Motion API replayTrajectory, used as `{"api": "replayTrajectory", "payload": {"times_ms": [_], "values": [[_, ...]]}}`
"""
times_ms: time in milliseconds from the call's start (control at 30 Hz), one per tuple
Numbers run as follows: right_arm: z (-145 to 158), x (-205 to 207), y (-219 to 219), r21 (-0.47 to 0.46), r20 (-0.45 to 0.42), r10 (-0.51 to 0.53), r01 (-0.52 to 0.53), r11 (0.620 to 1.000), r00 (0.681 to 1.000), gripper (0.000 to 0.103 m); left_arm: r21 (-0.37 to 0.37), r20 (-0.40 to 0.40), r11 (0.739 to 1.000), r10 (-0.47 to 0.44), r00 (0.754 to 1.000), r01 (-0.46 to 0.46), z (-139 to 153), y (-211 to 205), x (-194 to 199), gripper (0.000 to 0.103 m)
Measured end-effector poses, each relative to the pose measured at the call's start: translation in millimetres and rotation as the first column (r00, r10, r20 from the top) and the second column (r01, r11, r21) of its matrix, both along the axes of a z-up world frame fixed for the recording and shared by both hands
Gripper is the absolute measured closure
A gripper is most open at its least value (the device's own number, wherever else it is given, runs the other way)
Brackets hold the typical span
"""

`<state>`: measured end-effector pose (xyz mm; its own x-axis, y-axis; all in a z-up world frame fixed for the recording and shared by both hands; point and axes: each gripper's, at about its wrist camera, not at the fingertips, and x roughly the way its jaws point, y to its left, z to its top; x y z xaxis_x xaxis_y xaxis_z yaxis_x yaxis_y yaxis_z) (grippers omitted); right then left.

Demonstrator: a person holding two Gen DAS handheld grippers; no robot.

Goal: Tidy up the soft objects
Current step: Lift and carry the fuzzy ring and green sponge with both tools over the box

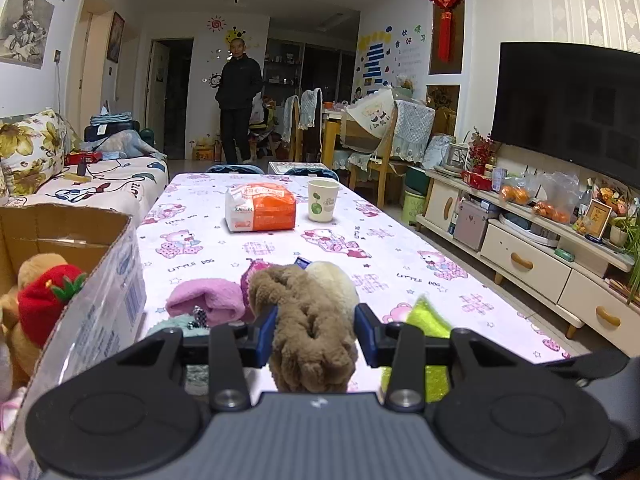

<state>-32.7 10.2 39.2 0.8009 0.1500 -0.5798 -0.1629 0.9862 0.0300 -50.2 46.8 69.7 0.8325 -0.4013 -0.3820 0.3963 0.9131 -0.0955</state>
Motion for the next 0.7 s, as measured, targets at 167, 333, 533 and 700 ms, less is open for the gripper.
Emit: {"api": "replayTrajectory", "payload": {"times_ms": [167, 333, 533, 700], "values": [[-8, 4, 0, 0.0, 0.043, -0.054, 0.054, 0.999, 0.998, 0.064, -0.01, 0.009, 1.0, 0.012, 1.0, -0.012, 3, 7, -2, 0.062], [-5, -3, 0, -0.001, 0.069, -0.072, 0.072, 0.997, 0.995, 0.072, -0.027, 0.022, 1.0, 0.016, 1.0, -0.016, 9, 13, -5, 0.062], [6, -16, 5, -0.025, 0.102, -0.059, 0.061, 0.998, 0.993, 0.075, -0.055, 0.05, 0.998, 0.032, 0.998, -0.03, 18, 22, -10, 0.062], [26, -19, 12, 0.004, 0.14, -0.03, 0.03, 1.0, 0.99, 0.076, -0.099, 0.081, 0.993, 0.069, 0.994, -0.061, 29, 38, -14, 0.062]]}}
